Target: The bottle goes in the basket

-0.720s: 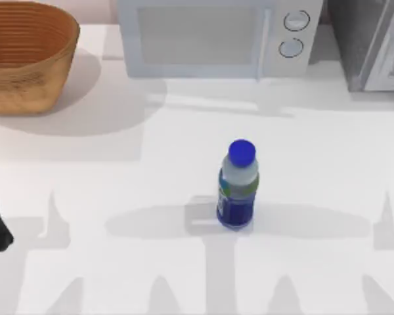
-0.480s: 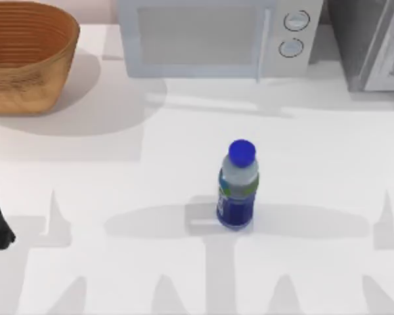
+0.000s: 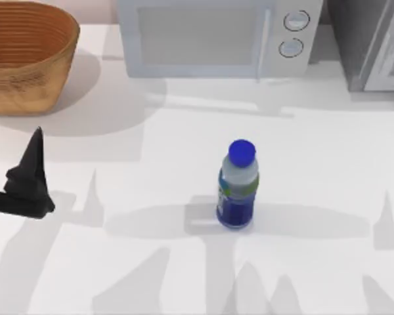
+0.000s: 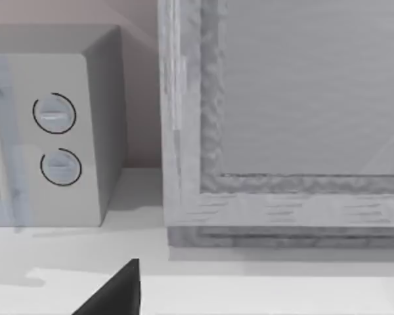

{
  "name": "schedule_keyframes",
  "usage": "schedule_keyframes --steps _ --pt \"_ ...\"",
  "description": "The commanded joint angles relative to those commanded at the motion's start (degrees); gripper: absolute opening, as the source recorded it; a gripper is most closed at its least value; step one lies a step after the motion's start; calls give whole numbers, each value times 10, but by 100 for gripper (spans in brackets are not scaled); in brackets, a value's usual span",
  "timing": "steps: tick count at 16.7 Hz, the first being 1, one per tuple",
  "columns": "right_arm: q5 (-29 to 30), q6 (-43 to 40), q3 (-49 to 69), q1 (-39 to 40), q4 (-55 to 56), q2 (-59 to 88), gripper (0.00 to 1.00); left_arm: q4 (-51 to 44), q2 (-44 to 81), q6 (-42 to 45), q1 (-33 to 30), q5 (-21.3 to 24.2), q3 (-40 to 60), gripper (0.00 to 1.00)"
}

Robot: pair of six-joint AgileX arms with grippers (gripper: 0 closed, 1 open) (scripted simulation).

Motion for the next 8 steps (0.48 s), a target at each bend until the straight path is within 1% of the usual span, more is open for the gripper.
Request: schedule_keyframes --steps 8 --pt "0 0 0 0 0 0 100 374 446 0 -183 16 80 100"
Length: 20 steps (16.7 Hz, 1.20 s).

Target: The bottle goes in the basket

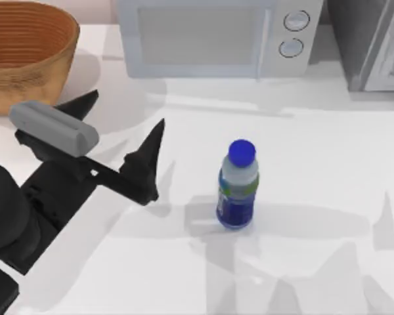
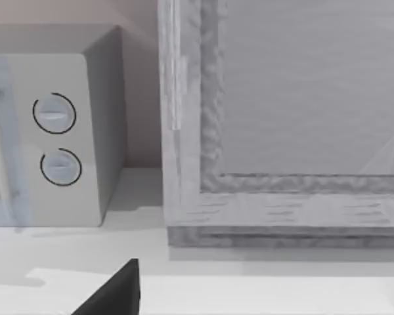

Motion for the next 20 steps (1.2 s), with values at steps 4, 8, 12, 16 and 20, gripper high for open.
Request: schedule_keyframes --steps 4,8,12,16,20 --pt "0 0 0 0 0 0 100 155 200 7 -72 -1 26 100" --pt "0 0 0 0 0 0 100 270 367 14 -124 -6 40 100" --pt "0 0 0 0 0 0 100 335 467 17 -153 -11 45 100" --pt "0 0 0 0 0 0 100 345 484 17 -158 -12 45 100" --pt "0 0 0 0 0 0 100 342 483 17 -155 -12 45 100"
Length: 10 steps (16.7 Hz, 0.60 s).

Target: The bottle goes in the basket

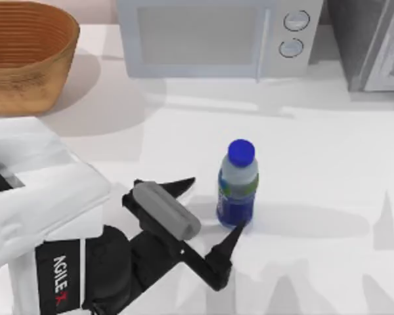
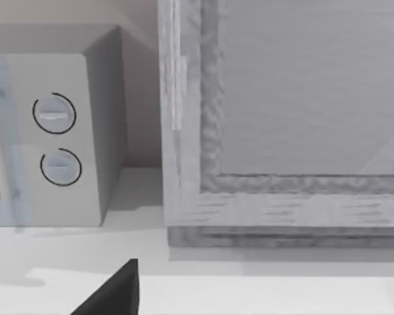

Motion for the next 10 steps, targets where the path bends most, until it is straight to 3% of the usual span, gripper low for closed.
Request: schedule_keyframes --steps 10 --pt "0 0 0 0 0 0 100 -114 45 0 -4 -1 163 100"
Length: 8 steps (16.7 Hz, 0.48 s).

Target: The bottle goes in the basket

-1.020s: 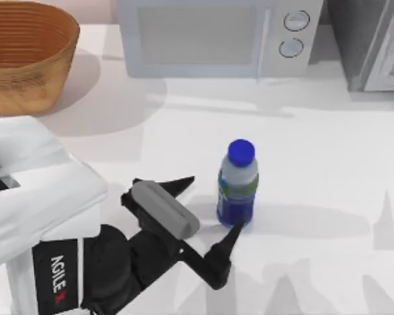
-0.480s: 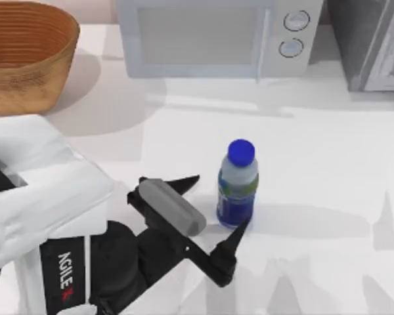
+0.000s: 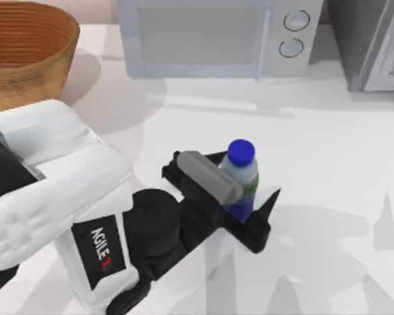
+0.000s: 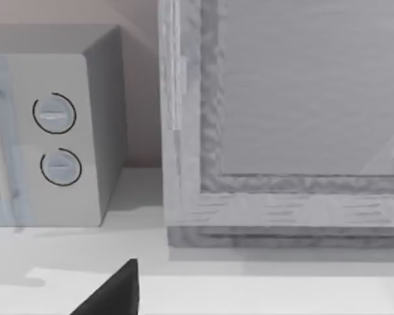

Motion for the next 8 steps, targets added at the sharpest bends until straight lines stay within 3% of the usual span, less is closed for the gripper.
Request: schedule_keyframes --steps 4,8 --pt "0 0 0 0 0 0 100 -2 1 0 0 0 2 100" --pt "0 0 0 0 0 0 100 -2 1 0 0 0 2 70"
